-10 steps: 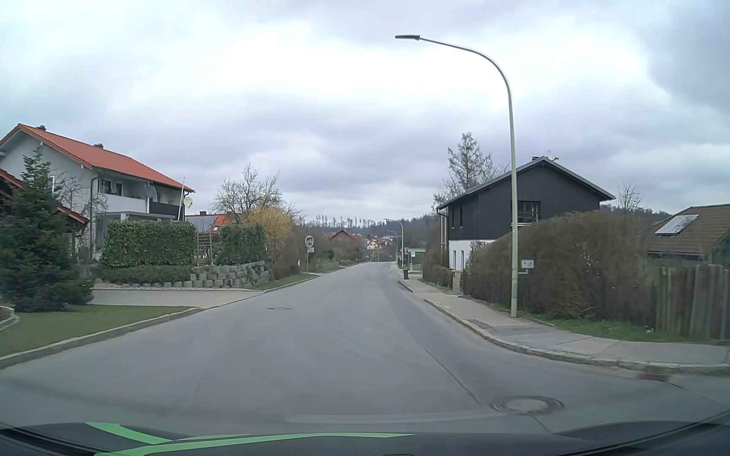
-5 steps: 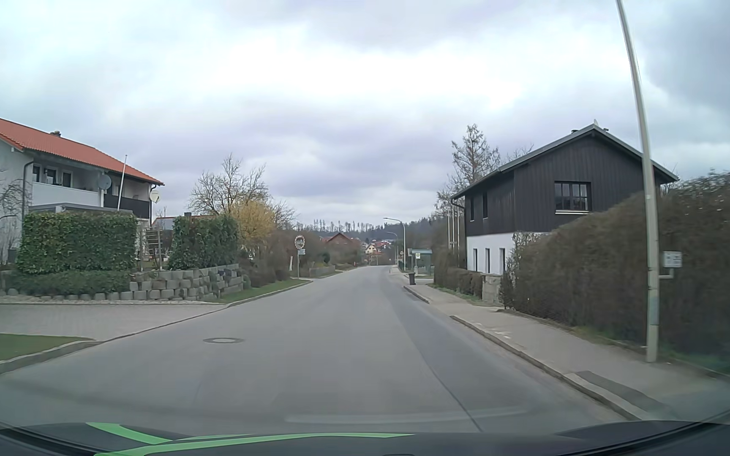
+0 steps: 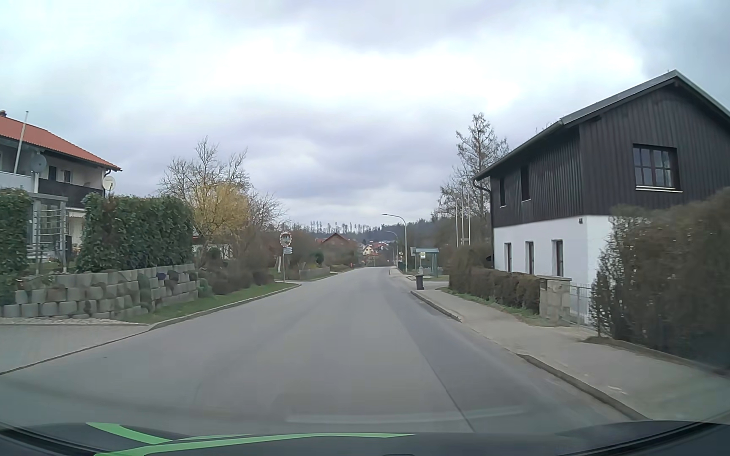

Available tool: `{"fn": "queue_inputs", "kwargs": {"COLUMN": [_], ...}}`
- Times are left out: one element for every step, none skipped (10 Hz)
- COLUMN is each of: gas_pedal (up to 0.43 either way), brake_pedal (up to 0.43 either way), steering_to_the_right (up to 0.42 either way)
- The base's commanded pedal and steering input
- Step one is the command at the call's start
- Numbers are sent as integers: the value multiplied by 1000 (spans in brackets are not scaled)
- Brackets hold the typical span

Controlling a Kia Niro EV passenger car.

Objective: Follow the waypoints while adhering to traffic rules and regulations

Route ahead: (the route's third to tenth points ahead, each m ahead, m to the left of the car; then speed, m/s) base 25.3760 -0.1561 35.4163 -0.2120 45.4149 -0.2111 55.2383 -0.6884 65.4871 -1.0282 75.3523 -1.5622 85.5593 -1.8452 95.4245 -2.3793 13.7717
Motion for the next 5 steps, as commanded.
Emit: {"fn": "queue_inputs", "kwargs": {"gas_pedal": [59, 59, 59, 59, 59], "brake_pedal": [0, 0, 0, 0, 0], "steering_to_the_right": [4, 4, 4, 4, 4]}}
